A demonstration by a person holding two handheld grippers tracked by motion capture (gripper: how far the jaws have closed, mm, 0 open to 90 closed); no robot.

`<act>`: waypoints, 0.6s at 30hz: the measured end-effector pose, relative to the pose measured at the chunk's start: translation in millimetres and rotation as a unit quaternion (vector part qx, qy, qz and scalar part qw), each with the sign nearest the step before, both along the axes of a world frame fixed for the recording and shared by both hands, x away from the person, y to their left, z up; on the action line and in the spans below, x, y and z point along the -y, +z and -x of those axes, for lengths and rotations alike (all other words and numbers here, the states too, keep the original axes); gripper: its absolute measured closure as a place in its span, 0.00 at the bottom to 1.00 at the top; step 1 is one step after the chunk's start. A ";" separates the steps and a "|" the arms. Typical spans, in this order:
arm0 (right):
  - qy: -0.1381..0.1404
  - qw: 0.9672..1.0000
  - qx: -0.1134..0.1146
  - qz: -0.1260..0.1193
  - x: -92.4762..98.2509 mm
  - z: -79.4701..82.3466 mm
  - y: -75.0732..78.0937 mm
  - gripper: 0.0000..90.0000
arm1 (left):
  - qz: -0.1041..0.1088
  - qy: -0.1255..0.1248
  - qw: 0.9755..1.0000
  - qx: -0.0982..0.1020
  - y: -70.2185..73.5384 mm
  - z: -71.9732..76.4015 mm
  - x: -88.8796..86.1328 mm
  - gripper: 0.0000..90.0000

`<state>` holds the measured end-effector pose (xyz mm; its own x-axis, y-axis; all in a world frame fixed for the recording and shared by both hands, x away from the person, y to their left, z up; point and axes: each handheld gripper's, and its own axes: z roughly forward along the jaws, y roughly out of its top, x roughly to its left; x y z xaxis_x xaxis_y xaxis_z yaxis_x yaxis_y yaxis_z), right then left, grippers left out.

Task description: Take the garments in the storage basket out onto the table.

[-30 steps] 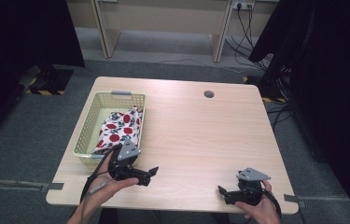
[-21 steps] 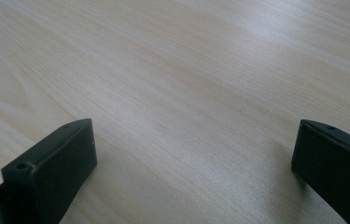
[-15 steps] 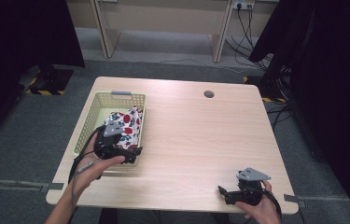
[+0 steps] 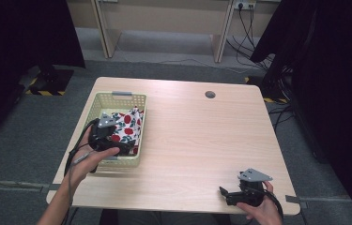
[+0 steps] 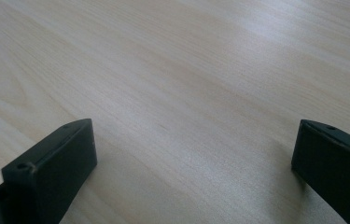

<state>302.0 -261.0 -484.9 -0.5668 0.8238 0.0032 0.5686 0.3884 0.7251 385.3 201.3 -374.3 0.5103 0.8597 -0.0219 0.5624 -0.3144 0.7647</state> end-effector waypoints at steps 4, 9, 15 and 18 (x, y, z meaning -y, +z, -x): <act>0.000 1.000 0.000 0.000 0.0 0.0 -0.1 0.00 | -0.002 0.004 1.000 -0.004 -0.8 -7.6 -1.7 0.03; 0.001 1.000 0.000 0.000 0.2 0.0 -0.1 0.00 | -0.008 0.011 1.000 -0.009 -3.3 -19.6 -3.1 0.04; 0.001 1.000 0.002 0.000 0.3 0.0 -0.2 0.00 | -0.020 0.021 0.999 -0.016 -9.6 -38.4 -3.2 0.04; 0.001 1.000 0.001 -0.001 0.3 0.0 -0.2 0.01 | -0.021 0.022 0.999 -0.017 -14.1 -48.5 -3.2 0.04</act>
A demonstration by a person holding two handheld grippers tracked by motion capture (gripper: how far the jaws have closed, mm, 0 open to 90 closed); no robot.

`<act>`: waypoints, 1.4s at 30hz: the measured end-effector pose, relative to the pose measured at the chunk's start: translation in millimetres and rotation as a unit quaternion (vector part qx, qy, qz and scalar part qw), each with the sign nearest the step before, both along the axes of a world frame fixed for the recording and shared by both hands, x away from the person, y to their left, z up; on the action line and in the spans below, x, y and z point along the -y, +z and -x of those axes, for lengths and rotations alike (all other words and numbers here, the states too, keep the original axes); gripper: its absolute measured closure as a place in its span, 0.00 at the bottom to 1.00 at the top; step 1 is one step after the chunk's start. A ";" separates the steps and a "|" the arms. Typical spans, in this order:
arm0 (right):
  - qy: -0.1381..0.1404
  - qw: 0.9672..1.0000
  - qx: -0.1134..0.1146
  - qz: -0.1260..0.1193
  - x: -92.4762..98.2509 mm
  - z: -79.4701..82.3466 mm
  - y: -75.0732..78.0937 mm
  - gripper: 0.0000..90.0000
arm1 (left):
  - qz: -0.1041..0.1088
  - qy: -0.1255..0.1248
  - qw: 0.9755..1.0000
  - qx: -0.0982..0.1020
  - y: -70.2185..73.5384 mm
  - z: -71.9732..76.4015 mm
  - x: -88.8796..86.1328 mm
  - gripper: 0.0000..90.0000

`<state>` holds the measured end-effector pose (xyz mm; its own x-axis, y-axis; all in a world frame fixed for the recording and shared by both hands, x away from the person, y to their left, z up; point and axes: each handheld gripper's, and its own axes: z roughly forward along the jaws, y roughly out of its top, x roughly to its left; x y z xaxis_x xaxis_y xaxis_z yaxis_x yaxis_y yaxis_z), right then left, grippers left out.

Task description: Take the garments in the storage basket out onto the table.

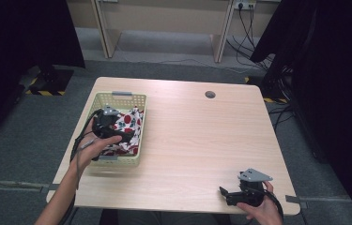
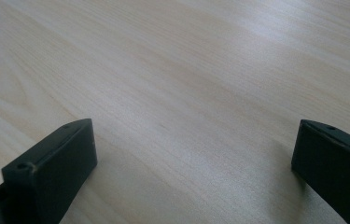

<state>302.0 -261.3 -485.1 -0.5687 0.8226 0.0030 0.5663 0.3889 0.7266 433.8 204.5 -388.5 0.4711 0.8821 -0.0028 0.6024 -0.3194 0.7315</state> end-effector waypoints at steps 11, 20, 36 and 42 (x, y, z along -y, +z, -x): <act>0.003 1.000 0.001 0.000 0.6 -0.1 -0.1 0.00 | -0.012 0.008 0.999 -0.031 -25.2 -30.3 3.6 0.03; 0.004 1.000 0.002 0.000 0.8 -0.2 -0.1 0.01 | -0.020 0.009 0.998 -0.054 -53.9 -44.2 1.7 0.03; 0.006 1.000 0.003 0.000 1.2 0.0 -0.3 0.00 | -0.029 0.027 0.996 -0.085 -80.1 -50.2 0.3 0.01; 0.005 1.000 0.002 -0.001 1.1 0.1 -0.4 0.00 | -0.030 0.030 0.997 -0.062 -73.0 -45.2 -6.3 0.56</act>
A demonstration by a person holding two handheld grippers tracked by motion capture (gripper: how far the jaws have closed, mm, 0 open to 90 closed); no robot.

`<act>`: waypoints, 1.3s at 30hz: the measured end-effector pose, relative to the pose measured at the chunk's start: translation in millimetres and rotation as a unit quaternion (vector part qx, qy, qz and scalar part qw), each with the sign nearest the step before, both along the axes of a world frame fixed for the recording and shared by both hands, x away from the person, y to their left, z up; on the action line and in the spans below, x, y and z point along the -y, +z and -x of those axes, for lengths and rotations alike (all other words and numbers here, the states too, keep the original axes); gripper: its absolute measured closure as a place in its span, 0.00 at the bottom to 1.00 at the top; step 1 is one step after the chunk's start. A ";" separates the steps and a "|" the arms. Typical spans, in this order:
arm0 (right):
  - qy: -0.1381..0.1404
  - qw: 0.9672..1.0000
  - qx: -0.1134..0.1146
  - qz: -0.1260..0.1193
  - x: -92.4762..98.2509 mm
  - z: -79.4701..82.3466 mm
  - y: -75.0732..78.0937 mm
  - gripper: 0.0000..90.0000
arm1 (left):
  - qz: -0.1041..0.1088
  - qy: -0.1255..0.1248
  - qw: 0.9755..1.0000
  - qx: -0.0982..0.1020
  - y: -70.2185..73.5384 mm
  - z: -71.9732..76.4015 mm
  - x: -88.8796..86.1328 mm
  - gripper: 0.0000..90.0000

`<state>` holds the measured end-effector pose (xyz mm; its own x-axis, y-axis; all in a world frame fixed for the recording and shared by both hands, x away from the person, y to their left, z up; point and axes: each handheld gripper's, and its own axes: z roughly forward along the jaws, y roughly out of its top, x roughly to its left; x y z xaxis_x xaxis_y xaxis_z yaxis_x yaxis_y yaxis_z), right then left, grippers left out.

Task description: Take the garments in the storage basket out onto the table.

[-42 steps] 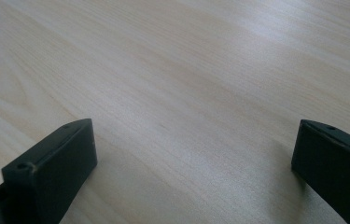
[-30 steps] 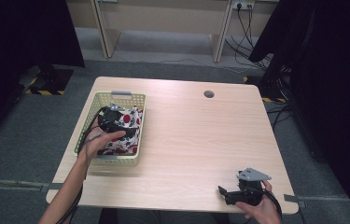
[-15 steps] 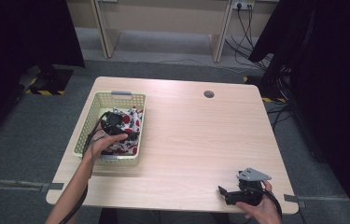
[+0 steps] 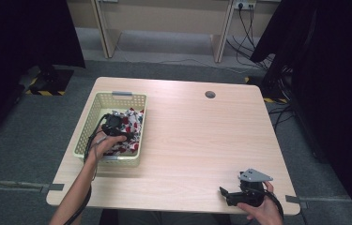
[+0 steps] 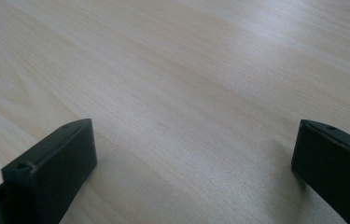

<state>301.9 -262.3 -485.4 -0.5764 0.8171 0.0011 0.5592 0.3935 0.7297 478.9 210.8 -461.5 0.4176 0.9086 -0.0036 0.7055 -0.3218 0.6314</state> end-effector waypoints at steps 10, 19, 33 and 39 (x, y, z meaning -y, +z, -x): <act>0.002 1.000 0.000 -0.001 0.5 -0.6 0.0 0.01 | -0.056 -0.007 0.998 0.041 12.4 -0.5 -1.7 0.81; 0.001 1.000 0.000 -0.001 0.3 -0.6 0.0 0.01 | -0.095 -0.007 0.988 0.118 72.1 13.3 -12.4 0.82; 0.002 1.000 0.000 -0.002 0.5 -0.5 0.0 0.01 | -0.109 -0.054 0.990 0.072 62.8 9.5 9.2 0.81; 0.002 1.000 0.000 -0.001 0.7 -0.5 0.0 0.01 | -0.102 -0.067 0.993 0.003 28.9 3.4 11.7 0.48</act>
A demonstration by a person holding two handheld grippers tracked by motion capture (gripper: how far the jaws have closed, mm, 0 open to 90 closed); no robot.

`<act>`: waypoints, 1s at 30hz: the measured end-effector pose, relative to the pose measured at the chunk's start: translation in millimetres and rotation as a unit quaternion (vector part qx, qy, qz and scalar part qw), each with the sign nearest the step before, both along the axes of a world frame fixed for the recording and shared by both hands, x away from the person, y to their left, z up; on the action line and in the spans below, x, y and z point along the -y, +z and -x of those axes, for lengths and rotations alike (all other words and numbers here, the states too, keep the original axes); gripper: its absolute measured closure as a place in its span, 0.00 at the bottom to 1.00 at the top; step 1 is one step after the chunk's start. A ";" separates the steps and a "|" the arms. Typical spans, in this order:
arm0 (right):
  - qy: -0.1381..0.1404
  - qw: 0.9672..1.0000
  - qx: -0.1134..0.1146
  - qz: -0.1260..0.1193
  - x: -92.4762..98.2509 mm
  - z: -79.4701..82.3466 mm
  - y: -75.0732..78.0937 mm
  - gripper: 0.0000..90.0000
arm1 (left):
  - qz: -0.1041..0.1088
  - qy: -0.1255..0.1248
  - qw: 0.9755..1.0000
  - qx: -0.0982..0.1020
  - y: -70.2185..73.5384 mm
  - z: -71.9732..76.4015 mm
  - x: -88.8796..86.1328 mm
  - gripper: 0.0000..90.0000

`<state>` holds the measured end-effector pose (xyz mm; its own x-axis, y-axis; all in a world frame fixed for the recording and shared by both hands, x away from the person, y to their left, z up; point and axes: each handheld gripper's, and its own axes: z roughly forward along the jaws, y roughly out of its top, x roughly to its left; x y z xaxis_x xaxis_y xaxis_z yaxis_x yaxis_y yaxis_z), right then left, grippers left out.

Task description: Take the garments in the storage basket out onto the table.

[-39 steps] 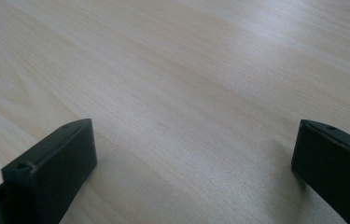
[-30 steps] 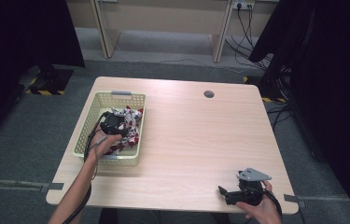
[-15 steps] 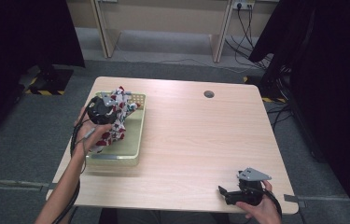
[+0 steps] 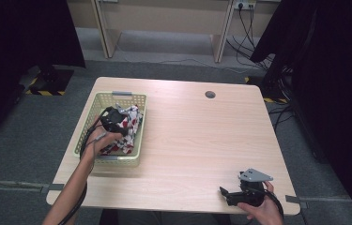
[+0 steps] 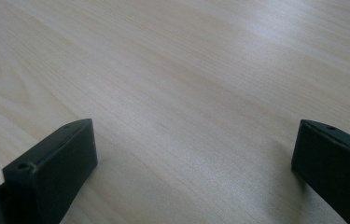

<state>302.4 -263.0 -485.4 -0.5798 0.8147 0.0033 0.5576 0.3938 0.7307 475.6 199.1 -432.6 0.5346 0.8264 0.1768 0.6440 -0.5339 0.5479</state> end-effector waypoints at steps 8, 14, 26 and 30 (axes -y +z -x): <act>0.001 1.000 0.000 0.000 0.2 0.0 0.0 0.01 | -0.009 0.059 0.998 -0.017 -18.2 -9.5 -0.3 0.06; 0.001 1.000 0.001 0.000 0.3 0.1 -0.1 0.01 | 0.037 0.090 0.994 -0.059 -27.6 -16.7 -12.5 0.01; 0.001 1.000 0.001 0.000 0.2 0.1 -0.1 0.01 | 0.051 0.078 0.995 -0.035 -19.8 -14.2 -25.4 0.73; 0.001 1.000 -0.001 0.000 0.1 -0.1 0.1 0.01 | 0.051 0.074 0.996 -0.025 -14.4 -13.4 -25.0 0.74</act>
